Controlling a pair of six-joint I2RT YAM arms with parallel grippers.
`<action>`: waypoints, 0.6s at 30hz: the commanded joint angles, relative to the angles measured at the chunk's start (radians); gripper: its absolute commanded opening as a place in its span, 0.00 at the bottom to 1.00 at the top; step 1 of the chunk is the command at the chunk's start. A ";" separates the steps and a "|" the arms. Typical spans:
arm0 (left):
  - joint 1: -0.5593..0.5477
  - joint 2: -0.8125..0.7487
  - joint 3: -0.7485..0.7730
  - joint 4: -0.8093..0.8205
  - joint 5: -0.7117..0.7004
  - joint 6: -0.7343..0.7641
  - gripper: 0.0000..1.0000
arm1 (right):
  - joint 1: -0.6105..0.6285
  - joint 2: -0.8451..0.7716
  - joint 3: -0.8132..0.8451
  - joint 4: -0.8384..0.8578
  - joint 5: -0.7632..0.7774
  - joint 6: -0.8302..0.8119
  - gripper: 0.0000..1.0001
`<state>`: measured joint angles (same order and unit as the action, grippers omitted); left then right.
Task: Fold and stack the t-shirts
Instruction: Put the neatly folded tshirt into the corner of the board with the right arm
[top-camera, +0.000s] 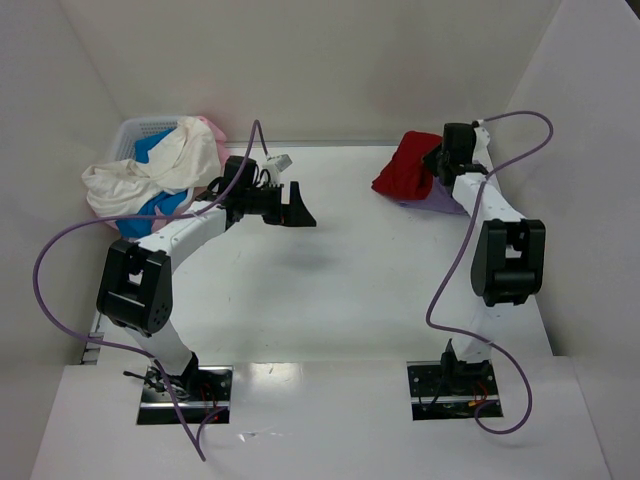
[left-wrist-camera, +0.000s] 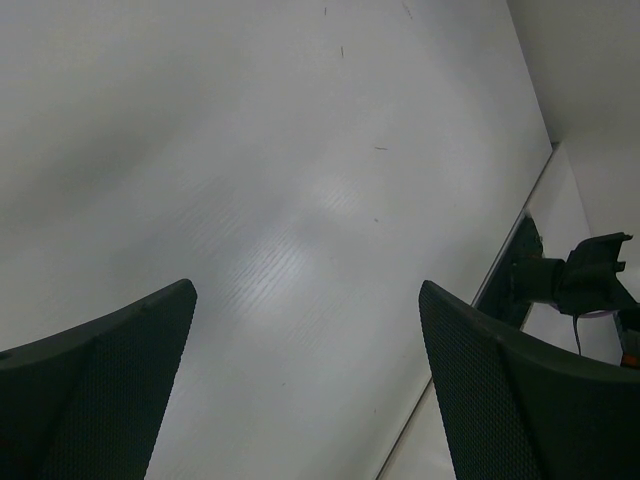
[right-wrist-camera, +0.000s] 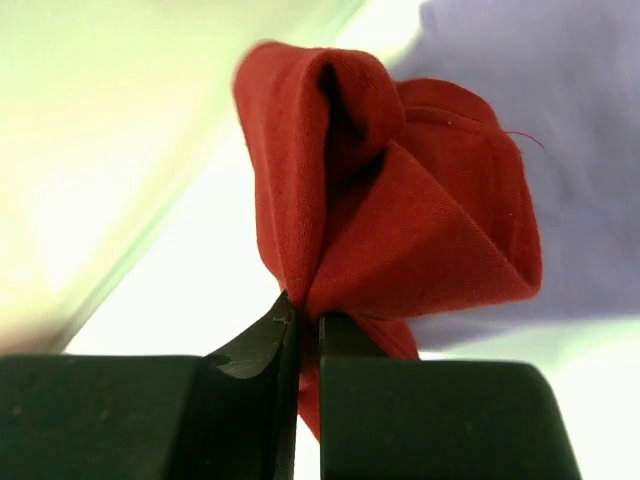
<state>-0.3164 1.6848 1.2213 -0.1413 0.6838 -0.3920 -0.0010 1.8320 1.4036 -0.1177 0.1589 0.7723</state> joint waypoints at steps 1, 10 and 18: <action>0.005 -0.013 0.006 0.025 0.036 0.030 1.00 | -0.008 0.001 0.072 0.036 -0.001 -0.057 0.00; 0.014 0.006 0.015 0.016 0.045 0.039 1.00 | -0.051 0.082 0.221 -0.002 0.041 -0.114 0.00; 0.014 0.026 0.034 0.006 0.045 0.039 1.00 | -0.117 0.107 0.302 -0.088 0.041 -0.186 0.03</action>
<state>-0.3088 1.6943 1.2213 -0.1493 0.6983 -0.3904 -0.0845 1.9530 1.6260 -0.2157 0.1642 0.6468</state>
